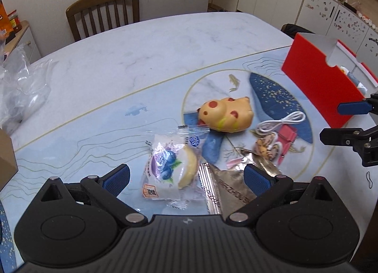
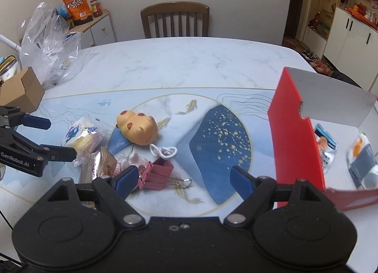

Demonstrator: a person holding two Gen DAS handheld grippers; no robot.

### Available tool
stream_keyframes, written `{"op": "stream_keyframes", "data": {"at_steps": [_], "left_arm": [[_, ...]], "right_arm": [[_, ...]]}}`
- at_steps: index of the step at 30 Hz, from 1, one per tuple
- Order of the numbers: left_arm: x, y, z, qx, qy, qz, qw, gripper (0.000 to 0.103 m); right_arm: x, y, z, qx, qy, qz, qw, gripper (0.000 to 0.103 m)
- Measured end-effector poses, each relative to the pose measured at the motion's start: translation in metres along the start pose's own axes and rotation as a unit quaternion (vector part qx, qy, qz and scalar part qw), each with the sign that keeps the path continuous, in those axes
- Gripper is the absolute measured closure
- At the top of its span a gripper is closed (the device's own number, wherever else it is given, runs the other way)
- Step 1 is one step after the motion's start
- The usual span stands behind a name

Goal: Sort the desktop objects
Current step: 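Close left gripper on clear blueberry bread bag while right gripper grasps white USB cable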

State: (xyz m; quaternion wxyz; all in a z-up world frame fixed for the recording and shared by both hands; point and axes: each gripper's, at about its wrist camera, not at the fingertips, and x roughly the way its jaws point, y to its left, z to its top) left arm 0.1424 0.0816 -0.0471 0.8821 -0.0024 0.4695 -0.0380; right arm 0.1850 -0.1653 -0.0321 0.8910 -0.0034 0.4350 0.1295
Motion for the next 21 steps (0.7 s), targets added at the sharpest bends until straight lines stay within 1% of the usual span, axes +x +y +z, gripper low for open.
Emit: {"op": "stream_keyframes", "data": {"at_steps": [9,21], "left_arm": [[0.023,0.011,0.005,-0.001,0.017,0.01,0.9998,0.0],[0.043,0.02,0.015,-0.016,0.025,0.003,0.9996,0.0]], "right_arm": [[0.026,0.005,0.015,-0.011,0.007,0.005,1.0,0.019],[0.063,0.012,0.025,-0.018,0.036,0.004,0.999,0.021]]}}
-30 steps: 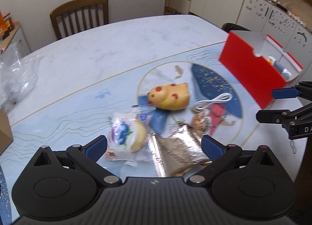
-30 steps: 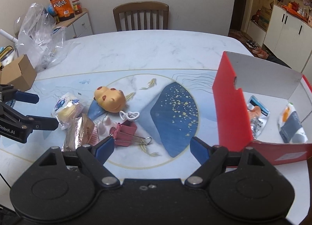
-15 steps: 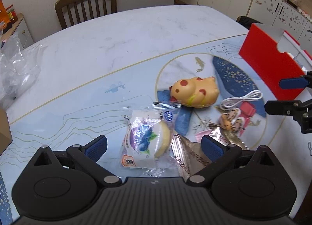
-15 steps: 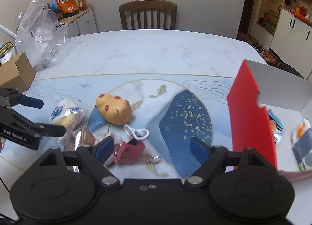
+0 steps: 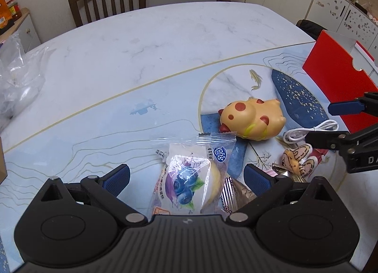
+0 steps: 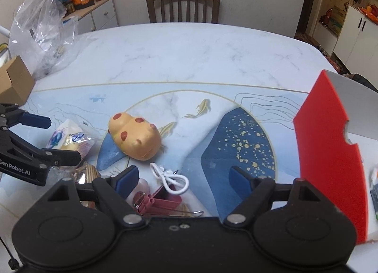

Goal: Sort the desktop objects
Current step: 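Close left gripper on clear blueberry bread bag while right gripper grasps white USB cable, then lift the bread bag with left gripper while right gripper lifts the USB cable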

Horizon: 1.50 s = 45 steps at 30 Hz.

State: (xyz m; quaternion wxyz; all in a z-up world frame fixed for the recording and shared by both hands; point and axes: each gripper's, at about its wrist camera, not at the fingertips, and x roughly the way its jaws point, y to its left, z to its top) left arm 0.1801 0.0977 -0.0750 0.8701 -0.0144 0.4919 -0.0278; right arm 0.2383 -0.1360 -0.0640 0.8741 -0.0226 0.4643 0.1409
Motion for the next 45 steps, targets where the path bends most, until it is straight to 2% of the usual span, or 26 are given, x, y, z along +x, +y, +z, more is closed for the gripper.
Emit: {"op": "stream_keyframes", "data": {"at_steps": [4,6,12,17,23,27,34,38,45], "left_arm": [[0.004,0.002,0.001,-0.002,0.002,-0.006,1.0,0.0],[0.005,0.002,0.001,-0.001,0.003,-0.009,1.0,0.001],[0.008,0.004,0.001,-0.006,0.003,-0.014,0.9999,0.001],[0.009,0.005,0.001,-0.009,0.005,-0.02,0.9997,0.009],[0.011,0.003,0.0,-0.004,0.011,-0.022,0.9997,0.019],[0.011,0.001,-0.001,-0.001,0.01,-0.024,0.9997,0.035],[0.012,-0.001,0.0,0.004,0.01,-0.014,0.9998,0.048],[0.012,0.0,0.0,0.003,0.008,-0.015,0.9999,0.05],[0.009,0.0,-0.002,0.001,0.004,-0.011,0.9999,0.051]], "right_arm": [[0.007,0.001,0.002,-0.002,0.008,0.005,1.0,0.026],[0.01,0.001,0.003,-0.003,0.013,0.008,1.0,0.037],[0.014,0.002,0.003,-0.004,0.02,0.012,1.0,0.049],[0.014,0.004,0.003,-0.005,0.02,0.012,1.0,0.053],[0.011,0.002,0.004,-0.002,0.022,0.017,1.0,0.063],[0.009,0.001,0.003,0.002,0.022,0.018,1.0,0.068],[0.006,0.001,0.003,0.0,0.019,0.02,1.0,0.081],[0.005,0.002,0.006,-0.004,0.013,0.019,1.0,0.093],[-0.001,0.0,0.008,-0.004,0.0,0.016,1.0,0.099]]}}
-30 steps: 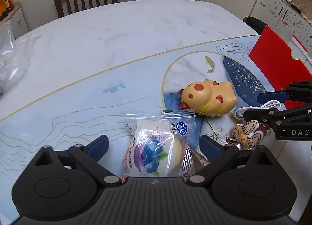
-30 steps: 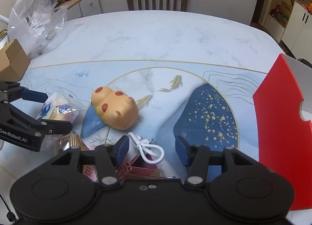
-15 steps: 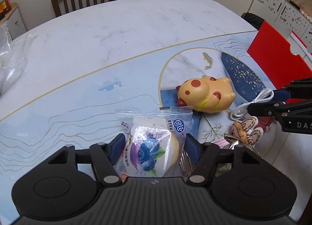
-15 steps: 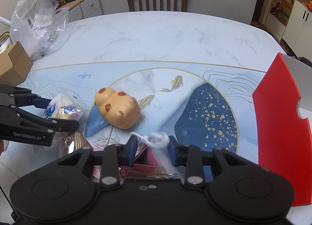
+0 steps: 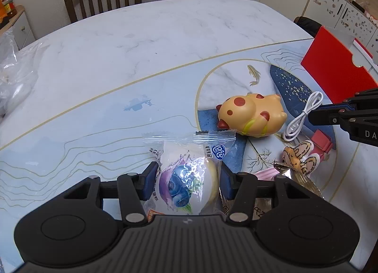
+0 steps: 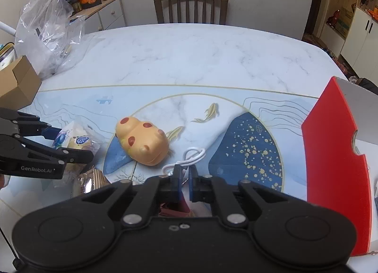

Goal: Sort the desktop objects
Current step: 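Lift the bread bag with left gripper while right gripper lifts the USB cable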

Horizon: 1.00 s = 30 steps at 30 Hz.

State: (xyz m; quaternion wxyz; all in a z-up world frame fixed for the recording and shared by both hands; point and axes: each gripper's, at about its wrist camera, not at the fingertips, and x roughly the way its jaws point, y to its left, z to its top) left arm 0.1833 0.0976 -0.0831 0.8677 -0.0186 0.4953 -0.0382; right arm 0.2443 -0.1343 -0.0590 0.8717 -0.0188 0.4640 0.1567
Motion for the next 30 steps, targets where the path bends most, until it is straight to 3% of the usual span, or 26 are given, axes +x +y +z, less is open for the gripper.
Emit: {"op": "stream_keyframes", "data": {"at_steps": [19,23,28,30], "left_arm": [[-0.001,0.003,-0.002,-0.006,0.003,0.0,1.0,0.051],[0.0,0.004,-0.001,-0.006,0.003,-0.001,1.0,0.051],[0.0,0.005,-0.001,-0.006,0.003,-0.002,1.0,0.051],[0.0,0.005,-0.001,-0.006,0.003,-0.002,1.0,0.051]], "right_arm": [[0.01,-0.016,0.009,0.034,0.017,0.016,0.999,0.095],[0.015,-0.013,0.011,0.018,0.029,0.023,0.999,0.084],[0.027,-0.012,0.013,0.003,0.043,0.021,0.999,0.081],[0.03,-0.011,0.016,-0.003,0.046,0.023,0.999,0.074]]}}
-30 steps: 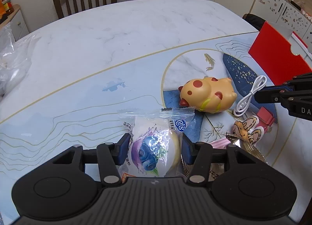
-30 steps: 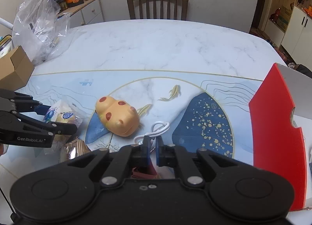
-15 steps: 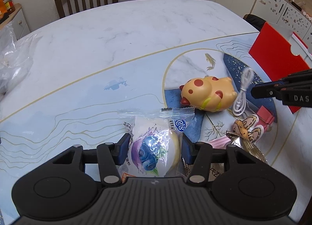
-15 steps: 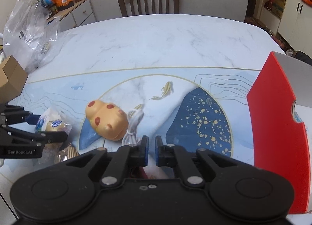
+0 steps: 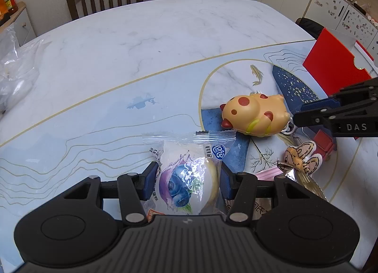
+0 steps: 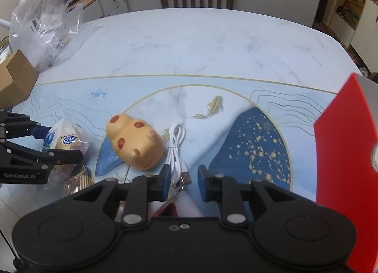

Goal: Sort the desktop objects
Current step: 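Lift the bread bag with left gripper while right gripper lifts the USB cable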

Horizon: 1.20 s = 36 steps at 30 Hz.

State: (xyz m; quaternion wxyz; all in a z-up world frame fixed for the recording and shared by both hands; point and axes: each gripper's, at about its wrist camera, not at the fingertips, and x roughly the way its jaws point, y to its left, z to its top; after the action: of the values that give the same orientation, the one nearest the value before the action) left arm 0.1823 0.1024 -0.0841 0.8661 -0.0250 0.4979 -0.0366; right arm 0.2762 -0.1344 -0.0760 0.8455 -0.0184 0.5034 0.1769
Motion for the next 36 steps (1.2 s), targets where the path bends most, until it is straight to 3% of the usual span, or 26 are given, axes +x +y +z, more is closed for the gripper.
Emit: {"op": "stream_keyframes", "data": {"at_steps": [1,3,10,20,22,24,36], "left_arm": [[0.0,0.0,0.0,0.0,0.0,0.0,1.0,0.051],[0.0,0.0,0.001,0.0,0.0,0.0,1.0,0.051],[0.002,0.0,0.002,-0.002,0.0,-0.002,1.0,0.051],[0.002,0.0,0.001,-0.002,0.0,-0.002,1.0,0.051],[0.001,0.0,0.001,-0.002,0.0,-0.002,1.0,0.051],[0.002,0.001,0.002,-0.001,0.0,-0.002,1.0,0.051],[-0.005,-0.004,0.002,-0.004,-0.004,-0.003,1.0,0.052]], "right_arm": [[0.001,0.0,0.001,-0.001,0.002,0.001,1.0,0.069],[0.004,0.002,0.003,-0.008,0.001,0.003,1.0,0.041],[0.016,0.007,0.005,-0.046,0.024,-0.001,0.999,0.041],[0.03,0.014,0.005,-0.075,0.036,-0.015,0.996,0.057],[0.031,0.016,0.006,-0.079,0.035,-0.014,0.996,0.064],[0.031,0.02,0.006,-0.086,0.035,-0.013,0.996,0.079],[0.02,0.016,0.005,-0.069,0.02,-0.029,0.997,0.086]]}}
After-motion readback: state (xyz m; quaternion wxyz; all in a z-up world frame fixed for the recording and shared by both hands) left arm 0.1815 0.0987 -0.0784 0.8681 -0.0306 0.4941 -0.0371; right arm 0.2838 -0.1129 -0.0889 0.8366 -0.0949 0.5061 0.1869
